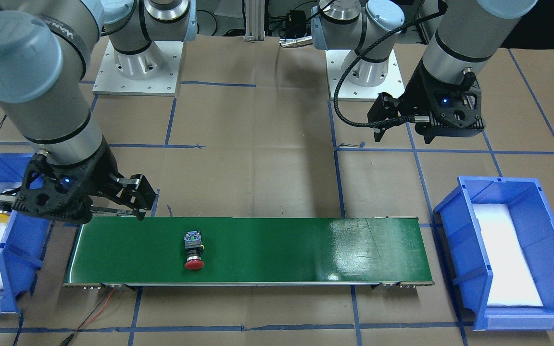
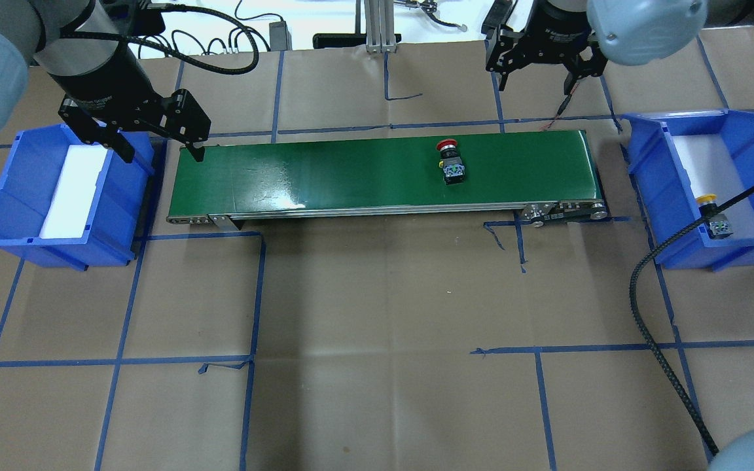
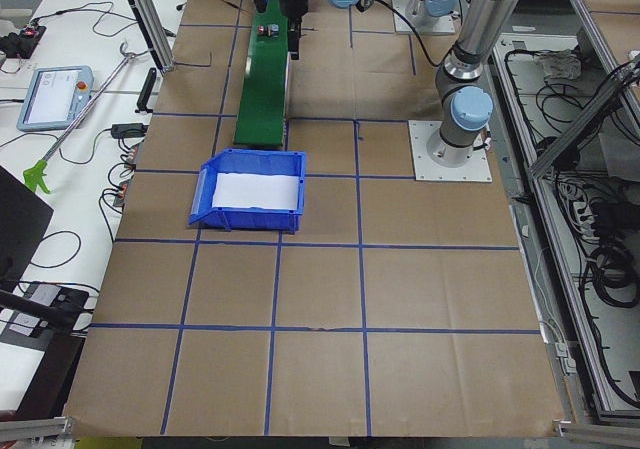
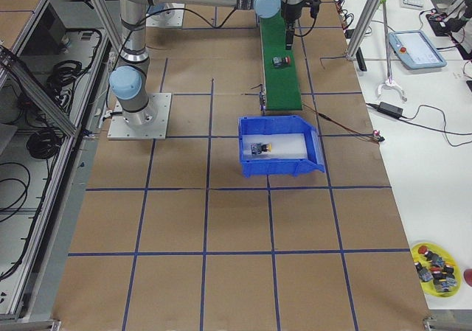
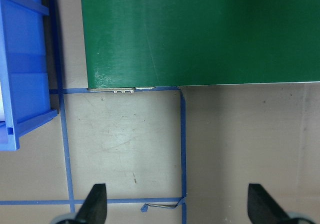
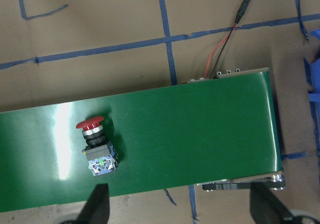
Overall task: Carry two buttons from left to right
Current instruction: 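Lower the right gripper and grasp the red button on the belt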
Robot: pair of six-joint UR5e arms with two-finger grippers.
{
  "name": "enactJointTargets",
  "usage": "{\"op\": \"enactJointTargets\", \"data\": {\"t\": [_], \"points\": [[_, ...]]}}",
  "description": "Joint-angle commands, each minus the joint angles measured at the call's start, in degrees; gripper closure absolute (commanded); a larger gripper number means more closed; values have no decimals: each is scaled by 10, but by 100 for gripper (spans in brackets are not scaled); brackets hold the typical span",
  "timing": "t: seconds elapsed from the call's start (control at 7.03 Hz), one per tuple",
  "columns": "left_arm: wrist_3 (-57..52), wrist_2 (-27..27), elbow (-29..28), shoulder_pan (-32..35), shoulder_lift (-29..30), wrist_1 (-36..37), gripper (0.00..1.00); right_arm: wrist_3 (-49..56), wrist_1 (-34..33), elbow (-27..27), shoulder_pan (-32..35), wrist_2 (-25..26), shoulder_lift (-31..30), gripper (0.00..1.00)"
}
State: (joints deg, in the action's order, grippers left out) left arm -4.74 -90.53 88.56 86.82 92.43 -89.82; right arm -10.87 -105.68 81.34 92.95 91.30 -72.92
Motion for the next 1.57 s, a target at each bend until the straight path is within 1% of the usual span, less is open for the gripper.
{"op": "enactJointTargets", "data": {"t": [0.0,0.14,0.28,0.43,0.71,1.0,1.14,1.28,1.42], "points": [[0,0,2,-1,0,-1,0,-1,-92,74,15,0,8,0],[1,0,-1,-1,0,-1,0,-1,-104,94,17,0,10,0],[0,0,1,0,0,-1,0,-1,-104,101,16,-1,26,1],[0,0,-1,-1,1,0,0,2,-107,100,16,-1,50,1],[0,0,-2,0,5,3,0,4,-114,101,17,-2,77,1],[2,0,-2,0,2,4,0,5,-118,96,17,-25,95,1],[2,0,-2,0,3,4,0,6,-138,95,15,-25,108,1],[2,0,-1,0,3,4,0,6,-145,95,14,-25,116,4],[2,0,-1,0,3,4,0,9,-146,95,12,-24,118,13]]}}
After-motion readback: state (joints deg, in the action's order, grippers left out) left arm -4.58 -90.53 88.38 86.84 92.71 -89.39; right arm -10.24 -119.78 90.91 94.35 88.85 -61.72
